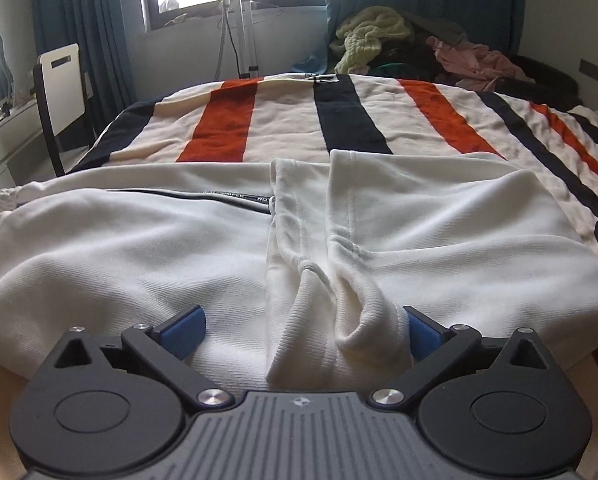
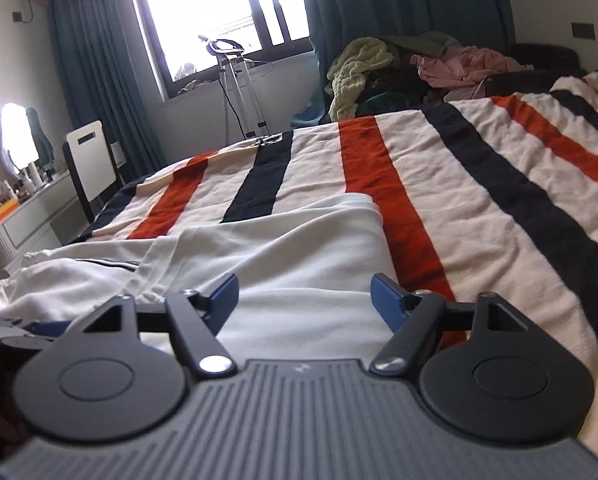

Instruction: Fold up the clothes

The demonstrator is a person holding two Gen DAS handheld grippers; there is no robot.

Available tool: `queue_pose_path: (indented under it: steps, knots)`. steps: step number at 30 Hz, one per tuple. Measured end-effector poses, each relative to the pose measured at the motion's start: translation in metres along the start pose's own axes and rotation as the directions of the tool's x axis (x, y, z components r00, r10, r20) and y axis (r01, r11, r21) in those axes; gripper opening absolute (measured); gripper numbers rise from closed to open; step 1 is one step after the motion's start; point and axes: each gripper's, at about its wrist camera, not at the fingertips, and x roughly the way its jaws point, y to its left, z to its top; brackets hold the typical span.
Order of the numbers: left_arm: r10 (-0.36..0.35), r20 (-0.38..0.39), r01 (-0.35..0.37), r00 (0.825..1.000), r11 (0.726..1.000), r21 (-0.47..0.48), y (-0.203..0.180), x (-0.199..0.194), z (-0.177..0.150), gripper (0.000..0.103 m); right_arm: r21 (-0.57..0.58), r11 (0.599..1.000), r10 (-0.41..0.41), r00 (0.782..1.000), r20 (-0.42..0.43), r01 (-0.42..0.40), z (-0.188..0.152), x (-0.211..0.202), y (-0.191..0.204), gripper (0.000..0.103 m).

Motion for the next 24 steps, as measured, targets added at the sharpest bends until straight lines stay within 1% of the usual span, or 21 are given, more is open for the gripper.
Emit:
queue_pose_path:
  steps: [3, 7, 12, 18, 24]
  knots:
    - [-0.004, -0.007, 0.004, 1.000, 1.000, 0.003, 0.001, -0.001, 0.002, 0.102, 0.006, 1.000, -0.012, 0.999, -0.033, 0.012, -0.004, 0.008, -0.002, 0.075]
    - [-0.028, -0.006, 0.028, 1.000, 1.000, -0.011, 0.005, -0.005, 0.009, 0.102, -0.002, 0.999, -0.036, 0.994, -0.104, 0.036, -0.013, 0.024, -0.004, 0.075]
    - [-0.077, 0.015, 0.078, 0.997, 0.996, -0.054, 0.014, -0.013, 0.022, 0.102, -0.061, 0.996, -0.071, 0.991, -0.114, 0.065, -0.019, 0.029, 0.005, 0.075]
    - [-0.165, 0.043, 0.169, 0.985, 0.979, -0.113, 0.028, -0.011, 0.051, 0.102, -0.041, 0.997, -0.070, 0.991, -0.116, 0.066, -0.018, 0.026, 0.003, 0.075]
    - [-0.203, 0.056, 0.207, 0.978, 0.975, -0.078, 0.028, 0.015, 0.074, 0.102, -0.054, 0.995, -0.092, 0.990, -0.110, 0.086, -0.017, 0.026, 0.005, 0.074]
